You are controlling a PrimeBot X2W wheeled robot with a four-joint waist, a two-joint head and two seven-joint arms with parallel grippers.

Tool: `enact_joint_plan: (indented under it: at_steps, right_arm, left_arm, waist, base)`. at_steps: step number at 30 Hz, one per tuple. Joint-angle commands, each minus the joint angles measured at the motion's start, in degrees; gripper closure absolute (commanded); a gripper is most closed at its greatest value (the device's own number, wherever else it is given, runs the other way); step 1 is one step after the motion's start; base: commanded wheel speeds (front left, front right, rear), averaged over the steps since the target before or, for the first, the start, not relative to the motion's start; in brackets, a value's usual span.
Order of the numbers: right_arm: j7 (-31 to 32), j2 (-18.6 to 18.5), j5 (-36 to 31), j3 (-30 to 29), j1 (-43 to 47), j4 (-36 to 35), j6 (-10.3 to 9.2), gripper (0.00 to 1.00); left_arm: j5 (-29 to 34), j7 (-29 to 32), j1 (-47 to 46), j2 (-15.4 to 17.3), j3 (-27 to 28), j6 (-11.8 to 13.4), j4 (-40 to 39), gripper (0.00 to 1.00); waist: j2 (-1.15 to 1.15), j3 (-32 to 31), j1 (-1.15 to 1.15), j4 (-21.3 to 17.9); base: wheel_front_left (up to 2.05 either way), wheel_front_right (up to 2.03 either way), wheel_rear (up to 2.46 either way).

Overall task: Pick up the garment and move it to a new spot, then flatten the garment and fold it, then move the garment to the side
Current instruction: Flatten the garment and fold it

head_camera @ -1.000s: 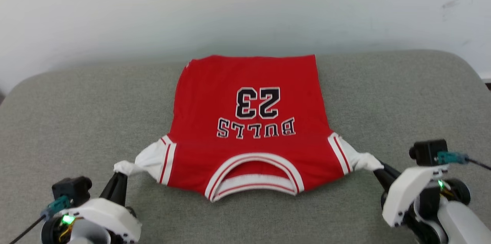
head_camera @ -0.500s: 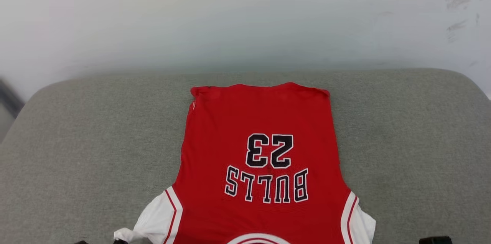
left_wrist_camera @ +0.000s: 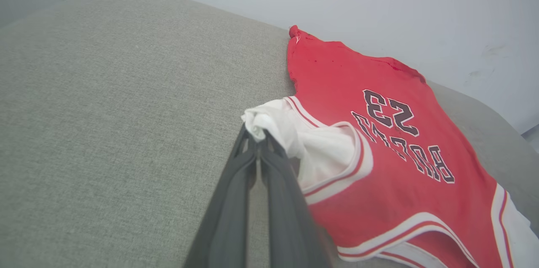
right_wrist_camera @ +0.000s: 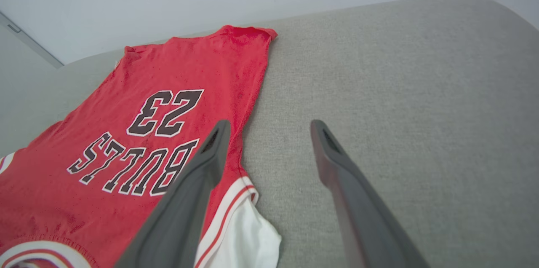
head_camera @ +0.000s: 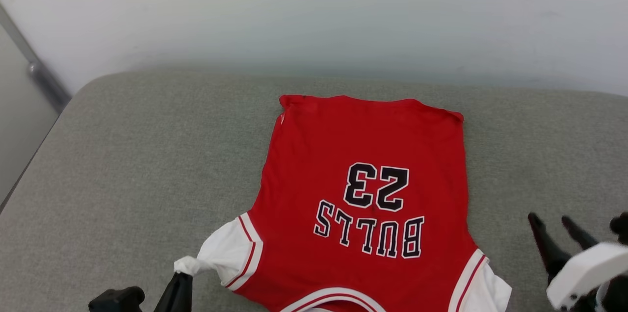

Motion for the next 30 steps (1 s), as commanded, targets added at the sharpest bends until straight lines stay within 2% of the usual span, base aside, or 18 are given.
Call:
enact_joint_plan:
  at_steps: [1, 6, 11, 16, 19, 25, 30]
  right_arm:
    - [0.5, -1.1, 0.9, -1.1, -4.5, 2.4, -0.02, 0.0]
    - [4.4, -5.1, 1.9, -1.7, -19.8, 13.9, -0.02, 0.0]
    - [11.7, -8.0, 0.6, -2.9, -34.9, 25.7, -0.02, 0.0]
    - [20.4, -9.9, -2.4, -4.7, -47.7, 32.9, -0.02, 0.0]
    - [23.3, -10.3, -4.7, -4.7, -53.9, 35.0, -0.02, 0.0]
    - [26.1, -9.2, -8.4, -5.5, -59.7, 39.7, -0.02, 0.0]
    - [30.6, -7.3, -9.4, -5.4, -58.5, 44.9, -0.02, 0.0]
  left_arm:
    - [0.8, 0.0, -1.7, -0.1, -0.4, 0.0, -0.9, 1.0]
    - [1.9, -0.7, -5.7, -0.9, -1.8, -1.9, -2.0, 1.0]
    - [2.9, -1.8, -10.3, -2.4, -3.1, -3.9, -2.6, 1.0]
    - [4.4, -2.7, -15.0, -3.2, -4.6, -6.5, -3.0, 1.0]
    - [5.1, -3.3, -17.4, -3.6, -4.8, -7.5, -2.7, 1.0]
    - [6.1, -4.2, -21.3, -4.6, -5.0, -9.4, -1.5, 1.0]
    - [6.4, -4.8, -22.4, -5.2, -4.9, -10.0, -0.2, 1.0]
  waist:
    - [0.0, 2.0, 0.0, 2.0]
    - [0.0, 7.1, 0.0, 5.6]
    - [0.0, 12.7, 0.0, 9.2]
    - [0.0, 19.6, 0.0, 11.8]
    - [0.0, 23.4, 0.0, 12.5]
    - [0.0, 28.0, 0.0, 13.4]
    - [0.0, 29.1, 0.0, 13.3]
  base:
    - [0.0, 0.0, 0.0]
    - [0.0, 0.0, 0.0]
    - [0.0, 0.0, 0.0]
    - [0.0, 0.0, 0.0]
    - [0.0, 0.0, 0.0]
    - [0.0, 0.0, 0.0]
    - [0.0, 0.0, 0.0]
